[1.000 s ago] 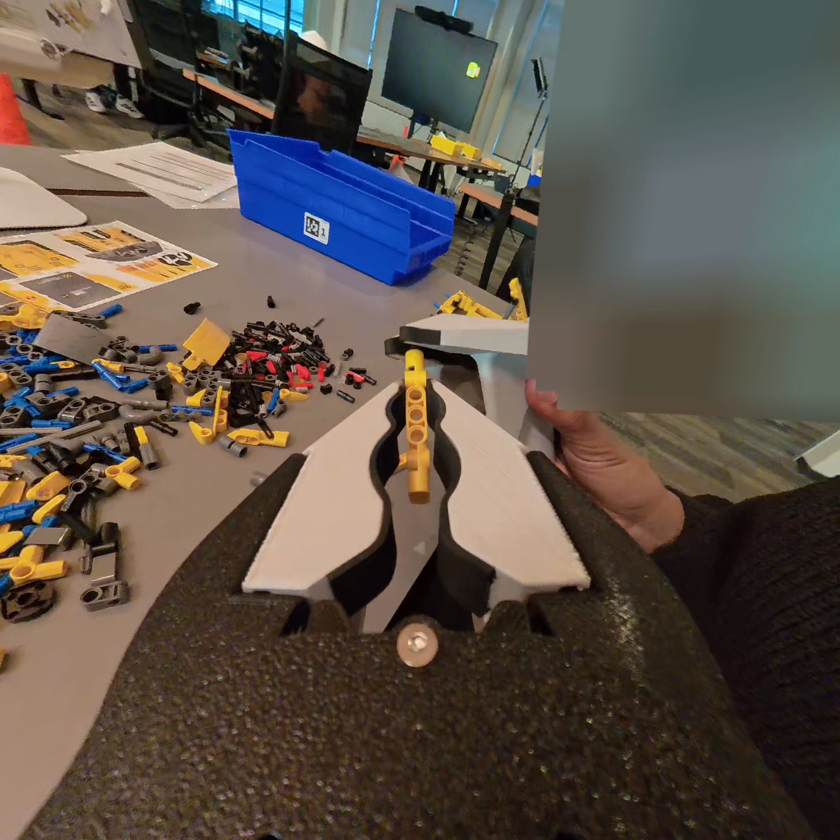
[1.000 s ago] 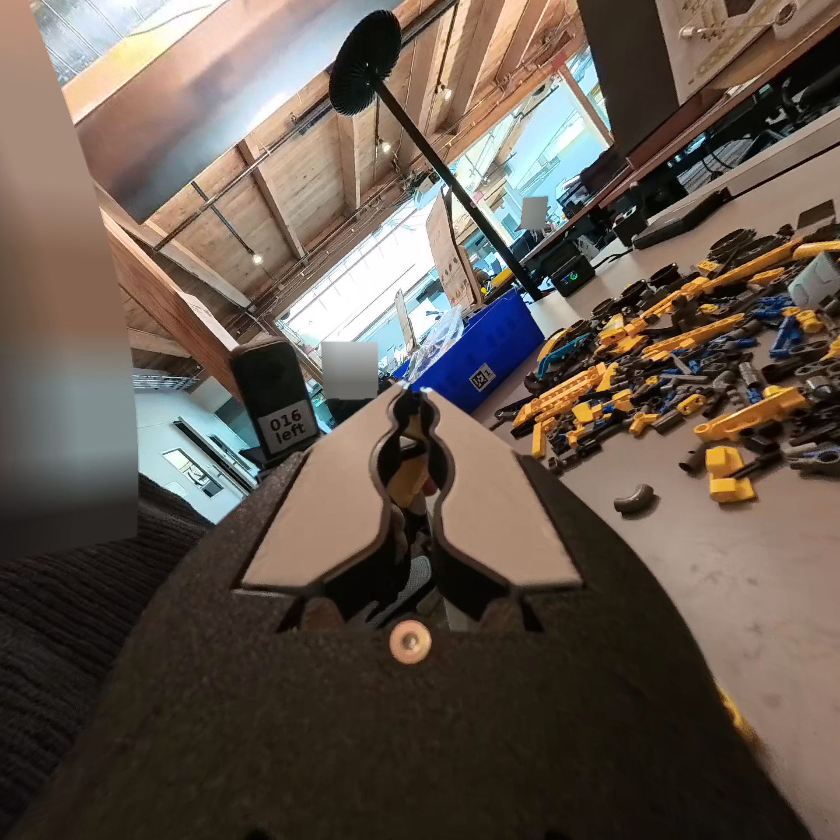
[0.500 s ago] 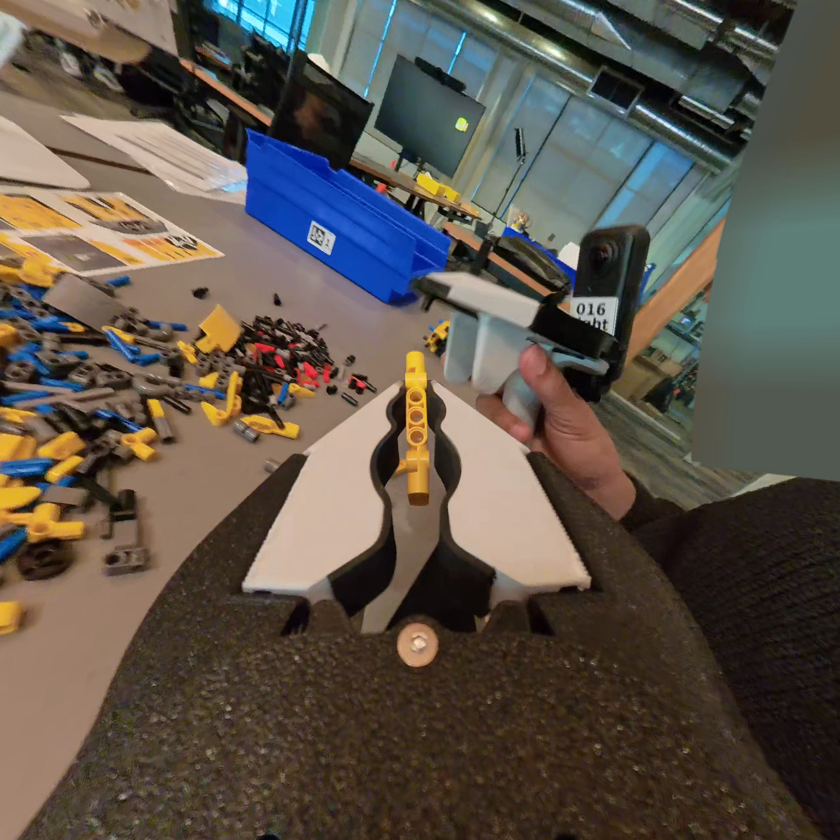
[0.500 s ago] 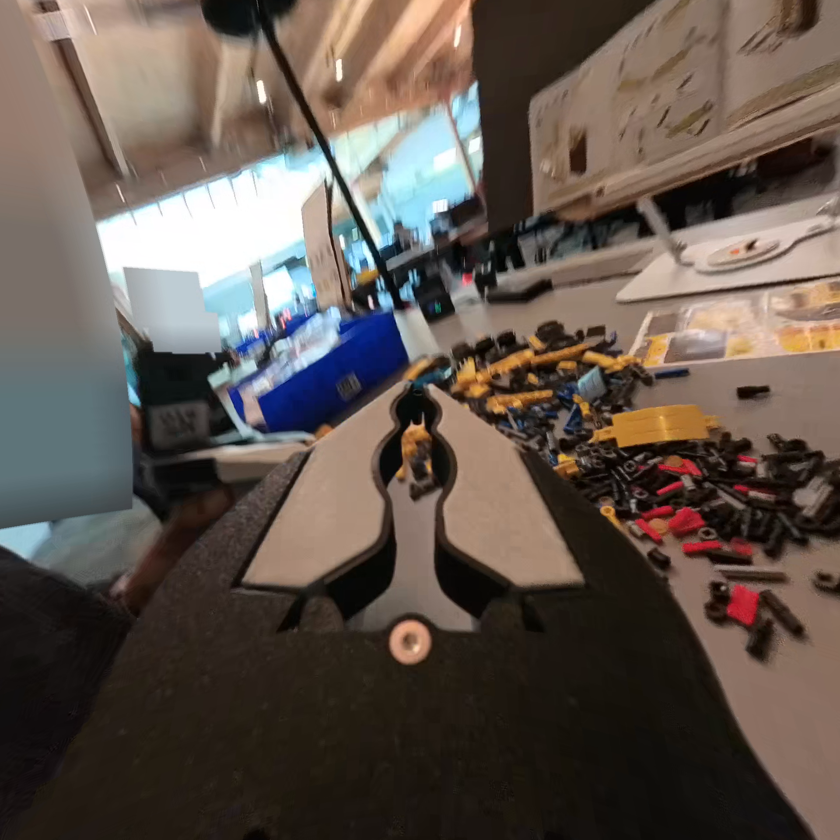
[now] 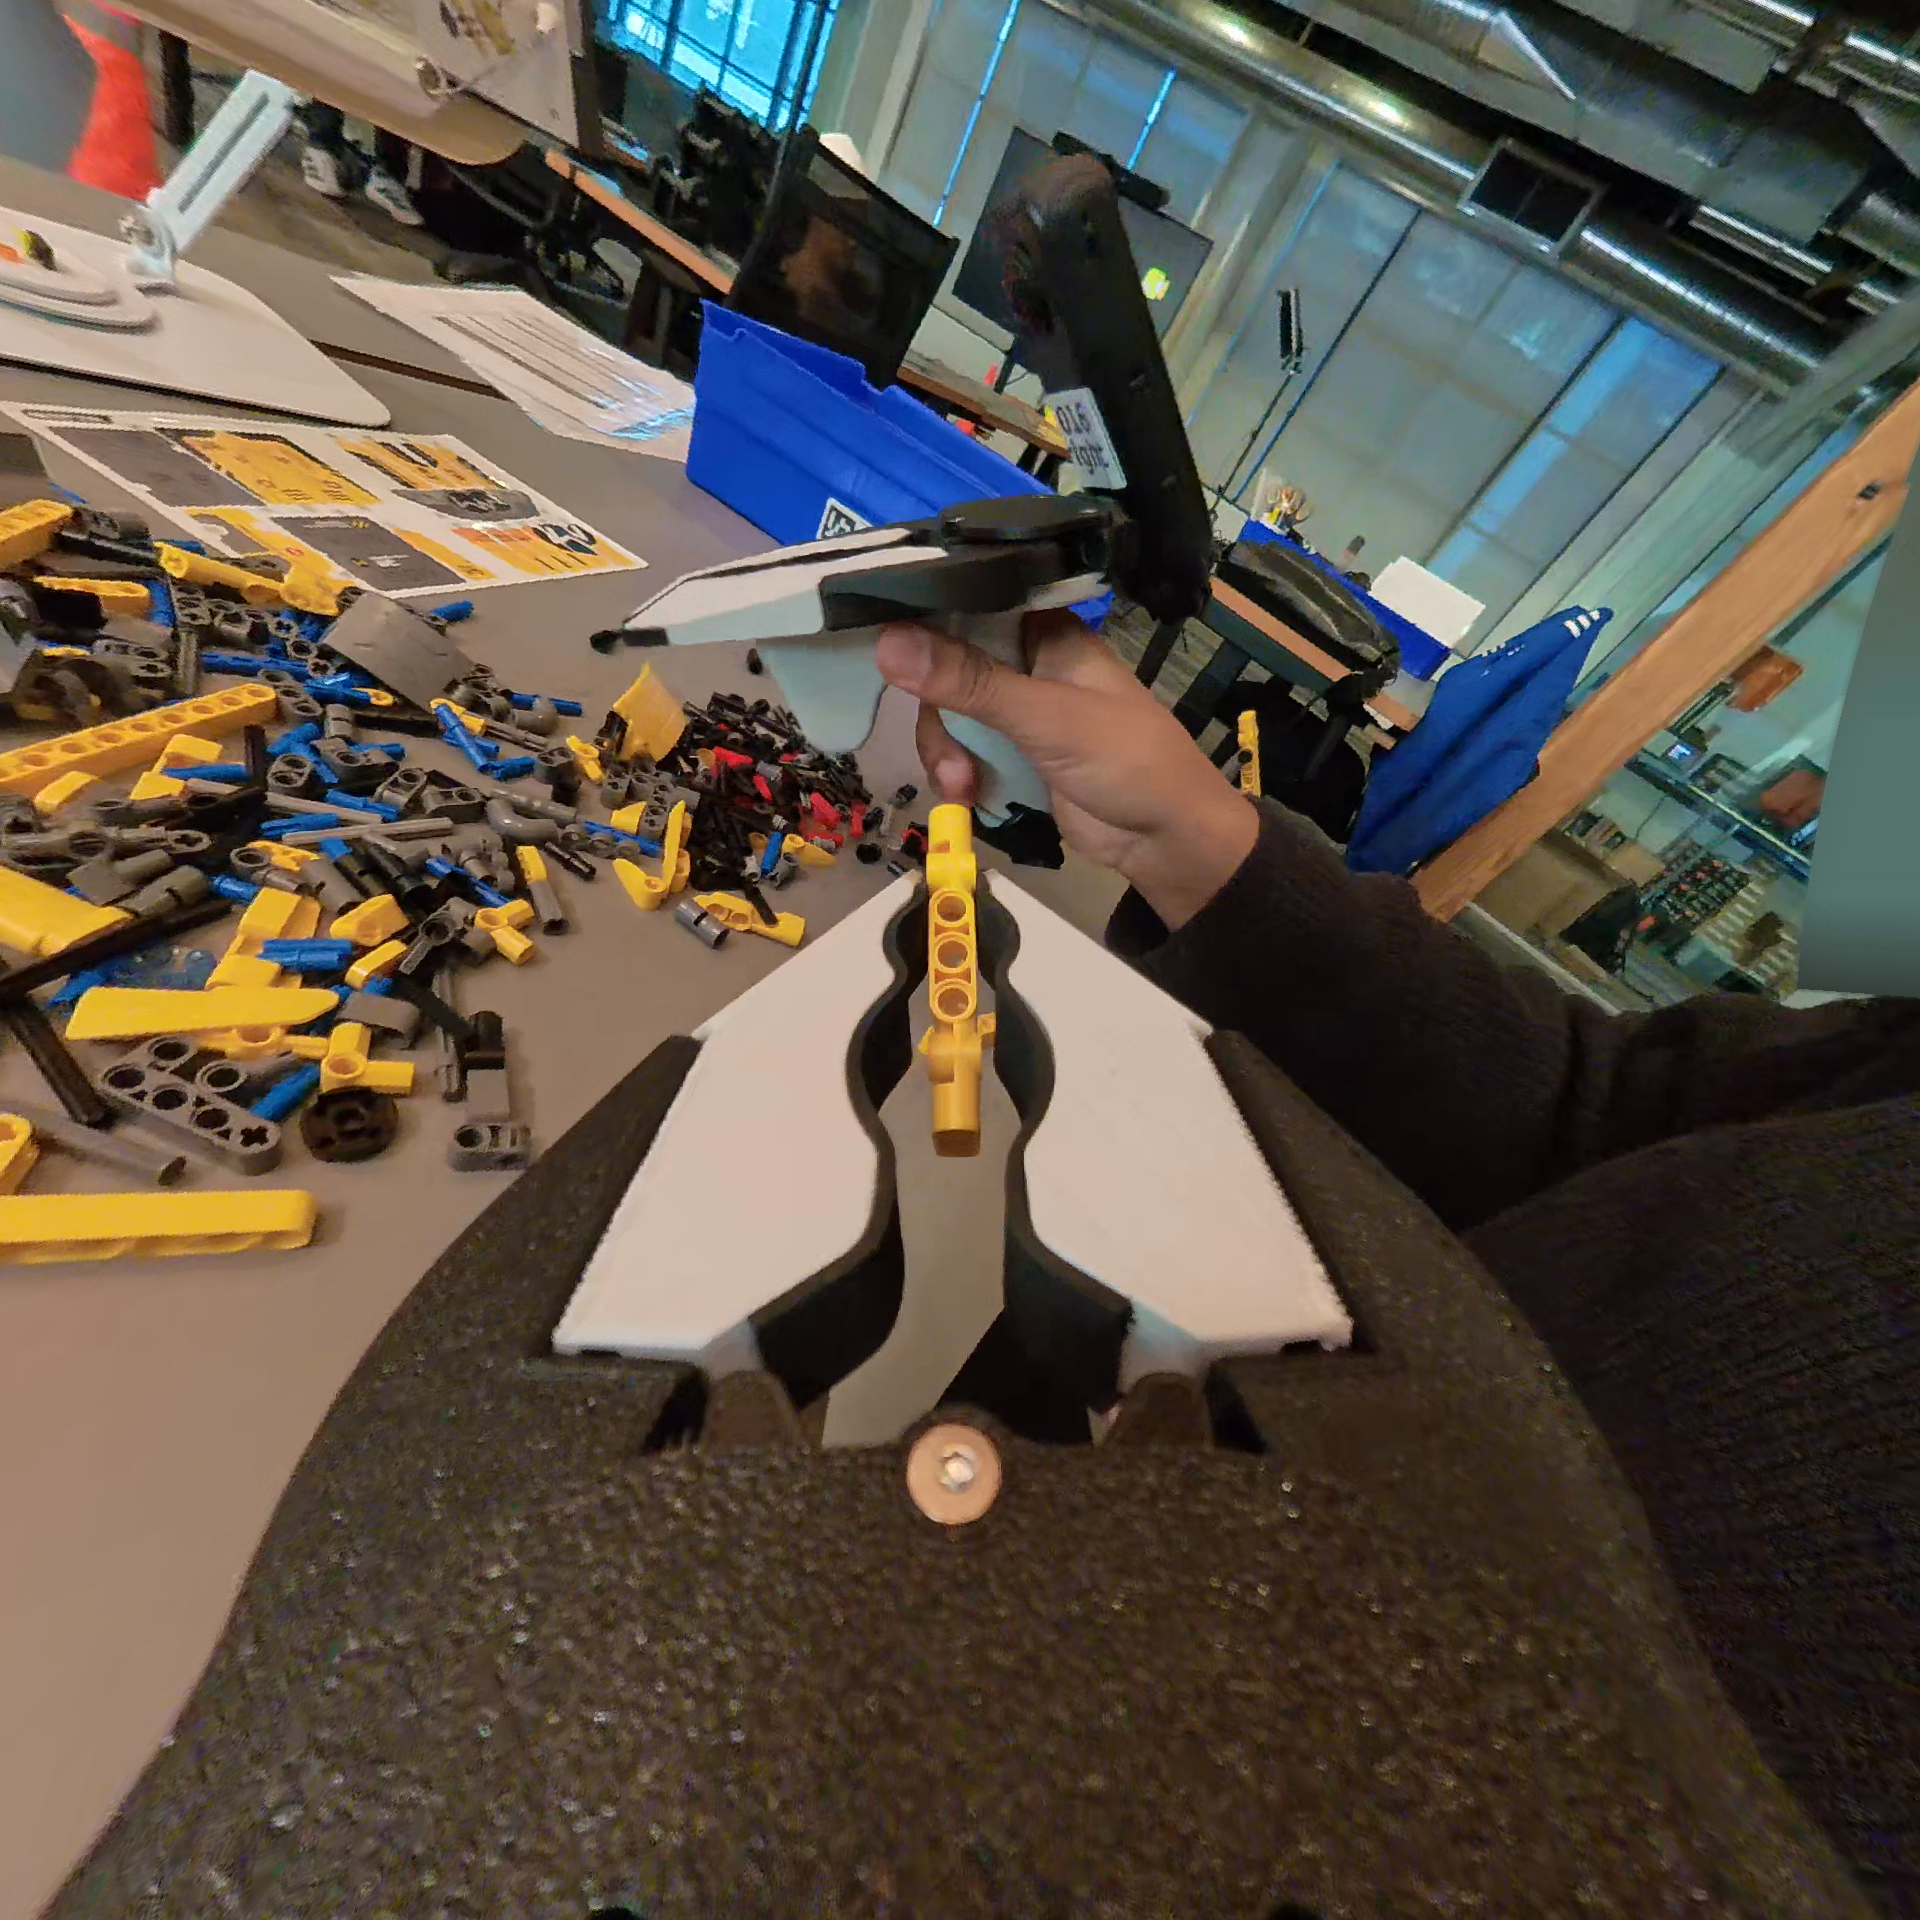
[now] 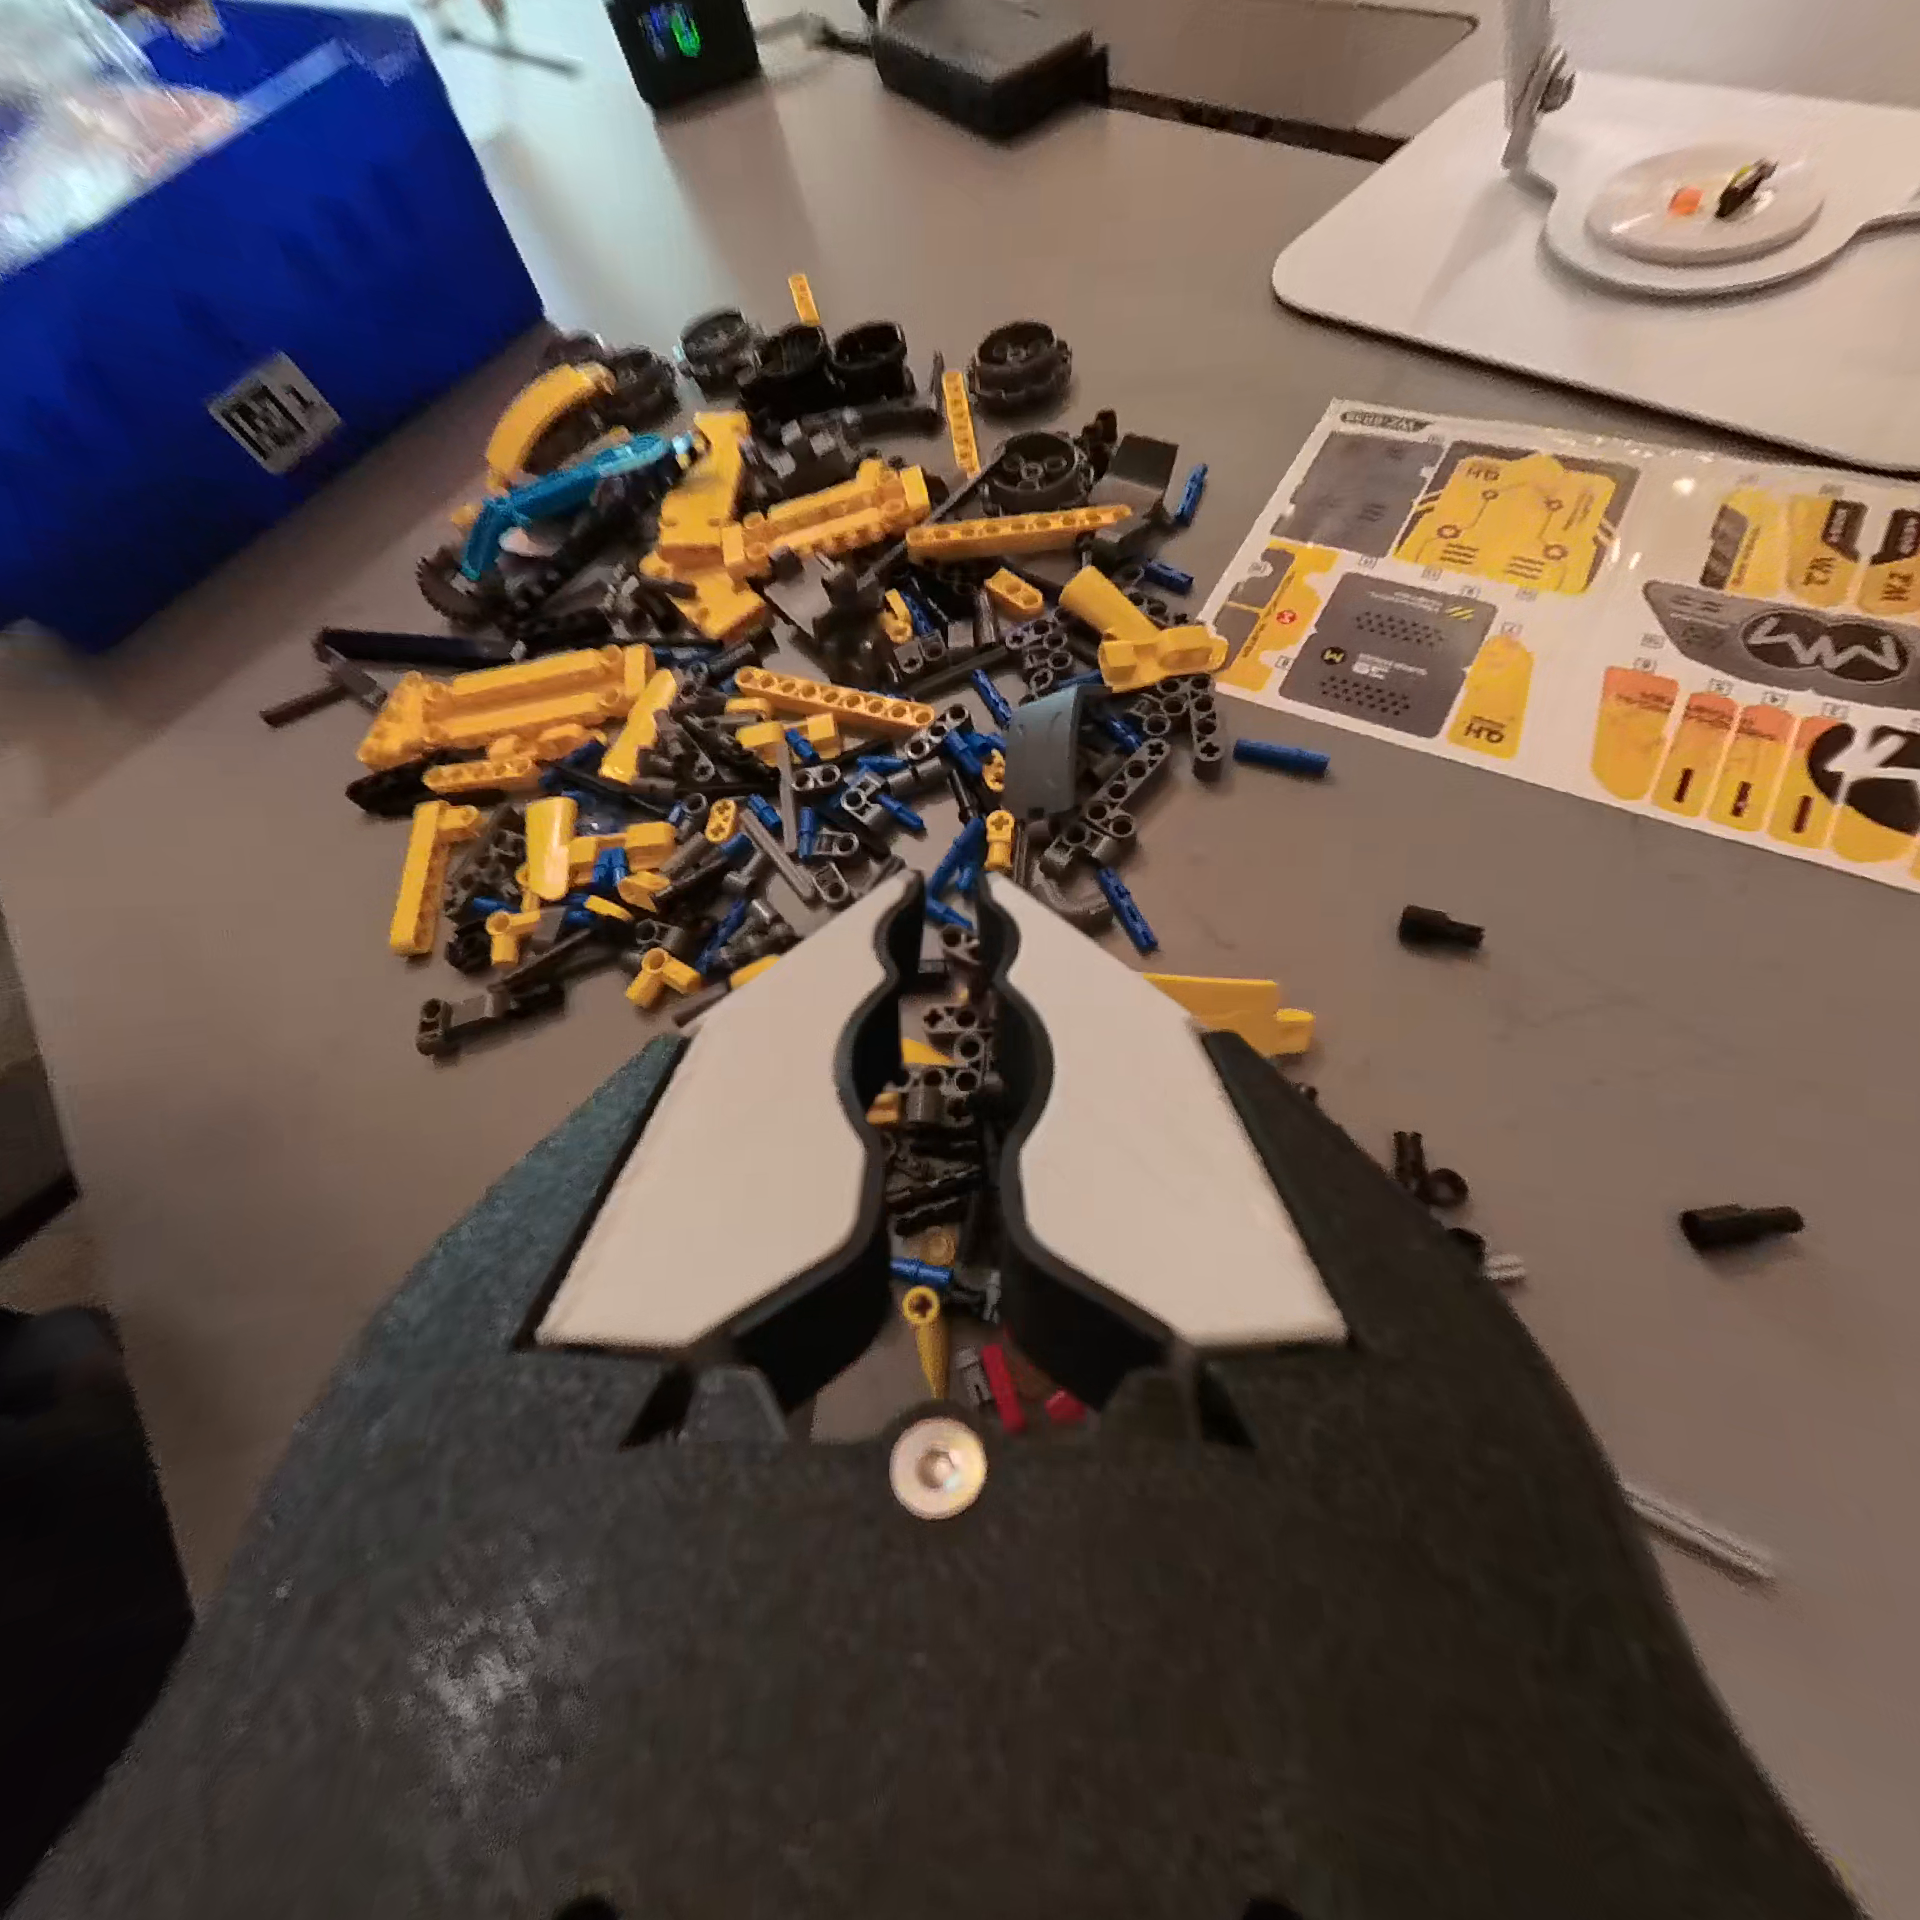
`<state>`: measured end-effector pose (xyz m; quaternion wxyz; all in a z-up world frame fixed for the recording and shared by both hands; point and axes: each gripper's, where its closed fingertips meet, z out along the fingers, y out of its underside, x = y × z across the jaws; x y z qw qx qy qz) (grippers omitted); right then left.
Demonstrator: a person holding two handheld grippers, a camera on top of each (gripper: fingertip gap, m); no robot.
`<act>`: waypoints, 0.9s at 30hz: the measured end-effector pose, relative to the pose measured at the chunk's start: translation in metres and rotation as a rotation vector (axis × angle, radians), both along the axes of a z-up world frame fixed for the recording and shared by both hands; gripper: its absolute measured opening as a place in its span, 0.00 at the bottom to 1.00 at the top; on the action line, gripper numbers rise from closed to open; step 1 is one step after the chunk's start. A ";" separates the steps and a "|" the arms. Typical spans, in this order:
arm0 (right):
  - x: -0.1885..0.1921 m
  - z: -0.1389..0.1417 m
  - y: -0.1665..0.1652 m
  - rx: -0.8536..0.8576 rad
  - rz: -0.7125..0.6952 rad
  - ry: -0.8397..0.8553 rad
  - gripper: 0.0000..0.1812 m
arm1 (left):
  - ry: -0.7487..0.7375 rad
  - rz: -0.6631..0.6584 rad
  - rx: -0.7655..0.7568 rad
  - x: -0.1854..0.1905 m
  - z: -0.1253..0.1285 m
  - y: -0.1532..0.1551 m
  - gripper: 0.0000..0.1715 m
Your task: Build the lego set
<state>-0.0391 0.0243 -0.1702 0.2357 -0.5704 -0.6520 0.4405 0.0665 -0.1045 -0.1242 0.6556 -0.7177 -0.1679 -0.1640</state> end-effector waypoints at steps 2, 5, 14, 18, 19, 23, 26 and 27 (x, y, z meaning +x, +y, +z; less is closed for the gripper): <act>0.004 0.009 0.004 -0.073 -0.010 0.059 0.07 | -0.018 -0.006 -0.003 0.000 -0.002 -0.002 0.04; 0.021 0.022 0.014 -0.183 -0.042 0.130 0.09 | -0.028 0.004 -0.009 -0.002 -0.005 -0.007 0.04; 0.108 0.035 0.022 -0.047 -0.151 0.298 0.09 | -0.049 -0.086 -0.137 0.014 -0.028 0.000 0.04; 0.132 0.019 0.022 0.048 -0.195 0.291 0.09 | -0.006 -0.202 -0.288 0.036 -0.053 0.014 0.04; 0.135 0.018 0.021 0.044 -0.198 0.290 0.09 | 0.016 -0.213 -0.324 0.037 -0.059 0.017 0.04; 0.141 0.025 0.023 0.035 -0.210 0.333 0.09 | 0.054 -0.261 -0.425 0.041 -0.075 0.026 0.04; 0.140 0.024 0.022 0.032 -0.206 0.329 0.09 | 0.081 -0.256 -0.480 0.036 -0.084 0.029 0.04; 0.140 0.024 0.023 0.039 -0.213 0.329 0.09 | 0.088 -0.256 -0.488 0.035 -0.085 0.029 0.04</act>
